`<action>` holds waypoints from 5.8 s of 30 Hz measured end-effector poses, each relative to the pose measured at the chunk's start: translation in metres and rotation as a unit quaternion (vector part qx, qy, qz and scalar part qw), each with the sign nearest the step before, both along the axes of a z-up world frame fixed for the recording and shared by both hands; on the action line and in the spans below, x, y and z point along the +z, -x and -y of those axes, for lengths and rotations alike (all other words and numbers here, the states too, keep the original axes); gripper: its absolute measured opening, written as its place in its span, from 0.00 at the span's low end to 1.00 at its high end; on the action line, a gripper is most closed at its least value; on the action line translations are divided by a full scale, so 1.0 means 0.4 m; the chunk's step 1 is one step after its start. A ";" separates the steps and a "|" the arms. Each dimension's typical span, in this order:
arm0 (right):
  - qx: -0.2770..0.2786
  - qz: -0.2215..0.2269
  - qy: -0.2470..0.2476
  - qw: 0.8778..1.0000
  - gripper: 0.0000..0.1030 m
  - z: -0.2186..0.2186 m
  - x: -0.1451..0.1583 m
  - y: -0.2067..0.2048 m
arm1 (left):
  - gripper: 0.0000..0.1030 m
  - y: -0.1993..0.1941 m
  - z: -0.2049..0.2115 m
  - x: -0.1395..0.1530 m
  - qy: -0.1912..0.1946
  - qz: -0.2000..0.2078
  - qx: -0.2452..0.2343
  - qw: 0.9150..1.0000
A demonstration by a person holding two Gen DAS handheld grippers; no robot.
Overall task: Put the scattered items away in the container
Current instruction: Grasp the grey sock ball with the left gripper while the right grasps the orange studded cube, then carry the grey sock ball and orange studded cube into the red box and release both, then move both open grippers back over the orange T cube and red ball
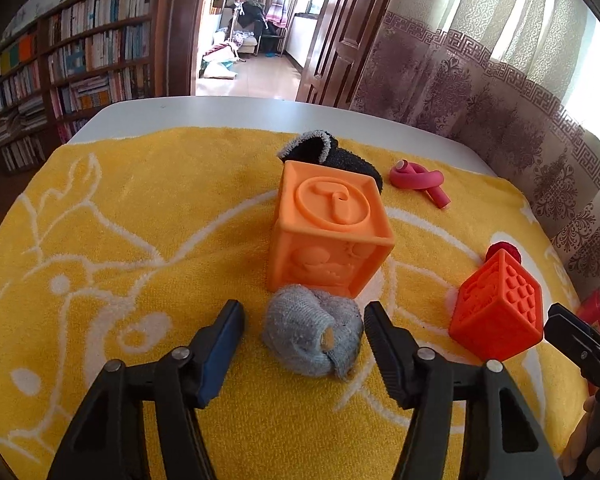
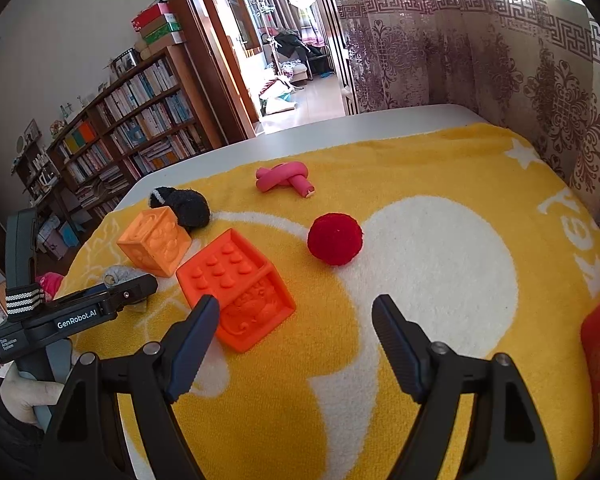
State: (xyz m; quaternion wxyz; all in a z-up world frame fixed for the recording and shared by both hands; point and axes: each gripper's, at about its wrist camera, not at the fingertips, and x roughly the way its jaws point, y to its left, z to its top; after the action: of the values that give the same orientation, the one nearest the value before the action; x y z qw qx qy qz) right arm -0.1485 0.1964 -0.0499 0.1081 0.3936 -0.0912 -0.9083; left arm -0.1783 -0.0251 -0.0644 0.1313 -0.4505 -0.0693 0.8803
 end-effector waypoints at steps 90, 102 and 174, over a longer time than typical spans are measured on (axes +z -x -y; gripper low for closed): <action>-0.392 -0.070 -0.090 0.913 0.74 -0.690 0.167 -0.476 | 0.44 -0.235 -0.337 0.135 -0.030 -0.055 -0.194 0.979; -0.376 -0.099 -0.077 0.918 0.76 -0.666 0.164 -0.496 | 0.44 -0.274 -0.521 0.175 -0.025 -0.062 -0.260 0.963; -0.247 -0.096 -0.107 0.958 0.81 -0.436 0.188 -0.379 | 1.00 -0.161 -0.581 0.153 -0.085 0.000 -0.218 0.972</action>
State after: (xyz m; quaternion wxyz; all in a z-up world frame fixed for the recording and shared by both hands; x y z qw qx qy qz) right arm 0.0032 0.3710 0.0252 -0.1541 0.2793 -0.0773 -0.9446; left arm -0.1140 0.2071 -0.0031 0.3575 -0.4424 -0.0438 0.8213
